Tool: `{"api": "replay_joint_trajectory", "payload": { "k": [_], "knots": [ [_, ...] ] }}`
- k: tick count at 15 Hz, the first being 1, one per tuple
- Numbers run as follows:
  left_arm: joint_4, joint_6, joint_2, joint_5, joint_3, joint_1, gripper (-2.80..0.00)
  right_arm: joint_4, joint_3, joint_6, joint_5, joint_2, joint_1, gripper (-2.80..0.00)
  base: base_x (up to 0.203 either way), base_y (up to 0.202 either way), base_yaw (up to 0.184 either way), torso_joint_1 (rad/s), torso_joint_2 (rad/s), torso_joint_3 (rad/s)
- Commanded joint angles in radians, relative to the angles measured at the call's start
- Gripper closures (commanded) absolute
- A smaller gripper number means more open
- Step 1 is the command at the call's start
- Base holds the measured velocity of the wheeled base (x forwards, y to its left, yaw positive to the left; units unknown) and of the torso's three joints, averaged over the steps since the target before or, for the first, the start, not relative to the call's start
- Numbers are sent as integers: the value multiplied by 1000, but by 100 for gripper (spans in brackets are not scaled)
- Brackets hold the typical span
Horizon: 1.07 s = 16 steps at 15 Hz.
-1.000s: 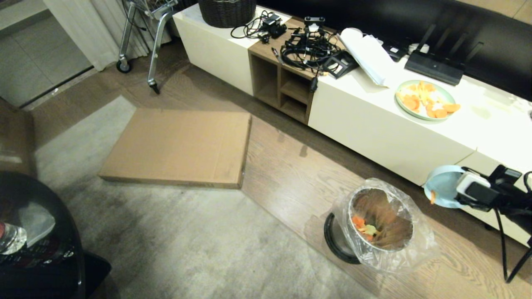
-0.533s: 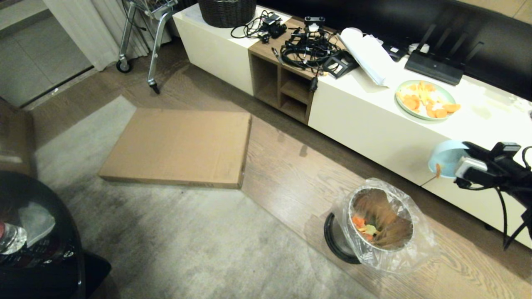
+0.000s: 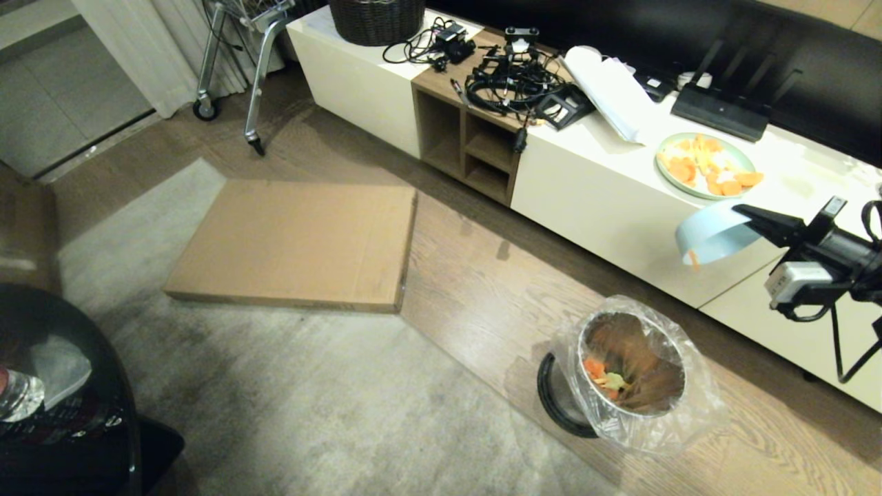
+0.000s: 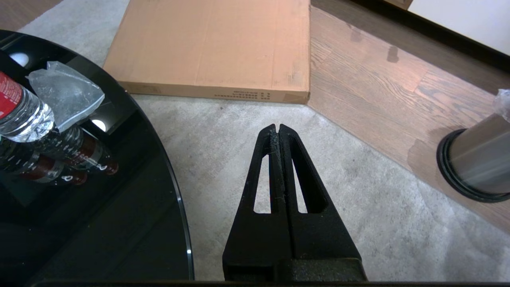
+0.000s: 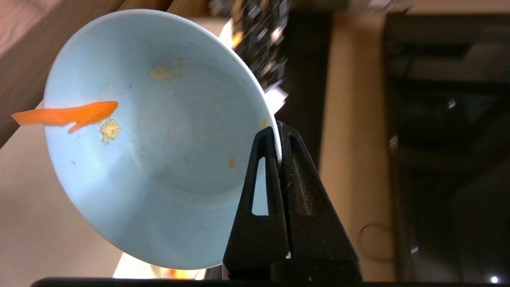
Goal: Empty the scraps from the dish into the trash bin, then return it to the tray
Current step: Put the bowl back to the table
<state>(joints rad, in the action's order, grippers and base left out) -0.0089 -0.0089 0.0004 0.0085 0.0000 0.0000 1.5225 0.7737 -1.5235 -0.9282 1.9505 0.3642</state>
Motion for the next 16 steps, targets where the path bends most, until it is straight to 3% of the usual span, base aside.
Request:
{"api": "replay_joint_trajectory", "payload": {
  "k": [1, 4, 8, 13, 16],
  "knots": [
    [0, 0, 0, 1, 0, 0, 0, 48, -4, 38, -15, -113, -38, 0, 0, 0, 0, 0, 0, 0],
    [0, 0, 0, 1, 0, 0, 0, 48, 2, 170, -5, -228, -125, 0, 0, 0, 0, 0, 0, 0],
    [0, 0, 0, 1, 0, 0, 0, 48, 85, 319, 34, -275, -139, 0, 0, 0, 0, 0, 0, 0],
    [0, 0, 0, 1, 0, 0, 0, 48, 326, 409, 37, -226, -138, 0, 0, 0, 0, 0, 0, 0],
    [0, 0, 0, 1, 0, 0, 0, 48, 387, 459, 43, -240, -139, 0, 0, 0, 0, 0, 0, 0]
  ]
}}
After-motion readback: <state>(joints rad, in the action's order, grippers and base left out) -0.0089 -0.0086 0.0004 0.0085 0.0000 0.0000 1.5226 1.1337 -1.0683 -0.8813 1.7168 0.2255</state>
